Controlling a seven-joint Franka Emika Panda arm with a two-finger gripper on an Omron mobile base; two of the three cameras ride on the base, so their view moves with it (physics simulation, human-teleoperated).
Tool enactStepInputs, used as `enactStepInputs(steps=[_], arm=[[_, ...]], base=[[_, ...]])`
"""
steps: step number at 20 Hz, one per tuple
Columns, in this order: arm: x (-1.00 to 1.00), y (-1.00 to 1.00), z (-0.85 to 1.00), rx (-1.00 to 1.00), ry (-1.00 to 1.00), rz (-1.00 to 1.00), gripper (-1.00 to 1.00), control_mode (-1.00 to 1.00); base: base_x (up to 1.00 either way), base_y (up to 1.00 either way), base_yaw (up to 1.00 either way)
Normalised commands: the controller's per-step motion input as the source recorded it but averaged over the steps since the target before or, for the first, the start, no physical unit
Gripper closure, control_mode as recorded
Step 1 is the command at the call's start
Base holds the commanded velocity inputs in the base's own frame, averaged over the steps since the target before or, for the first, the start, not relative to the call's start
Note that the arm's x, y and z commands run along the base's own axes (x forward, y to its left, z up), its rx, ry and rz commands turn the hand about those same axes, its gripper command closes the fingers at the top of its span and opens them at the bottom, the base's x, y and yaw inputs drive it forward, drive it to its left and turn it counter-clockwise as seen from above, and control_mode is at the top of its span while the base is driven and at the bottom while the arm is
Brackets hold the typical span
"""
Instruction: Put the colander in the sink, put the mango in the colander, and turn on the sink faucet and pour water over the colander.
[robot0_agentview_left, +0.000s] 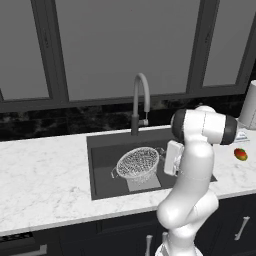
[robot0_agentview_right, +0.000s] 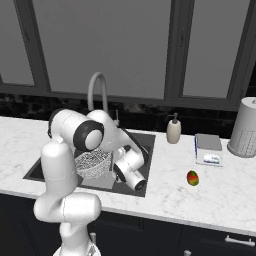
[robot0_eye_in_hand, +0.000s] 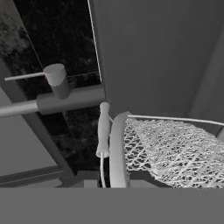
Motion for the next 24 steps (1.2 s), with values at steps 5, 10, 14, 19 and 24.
enactStepInputs(steps=[5, 10, 14, 19, 24], arm=[[0.04, 0.0, -0.33, 0.0, 0.05, 0.02, 1.0, -1.0], [0.0, 0.0, -0.44, -0.02, 0.0, 0.01, 1.0, -1.0], [-0.07, 0.0, -0.61, -0.1, 0.0, 0.01, 1.0, -1.0], [-0.33, 0.0, -0.49, -0.11, 0.0, 0.01, -1.0, -1.0], [-0.58, -0.02, -0.09, -0.02, -0.01, 0.0, -1.0, -1.0]], base=[[0.0, 0.0, 0.0], [0.0, 0.0, 0.0], [0.0, 0.0, 0.0], [0.0, 0.0, 0.0], [0.0, 0.0, 0.0]])
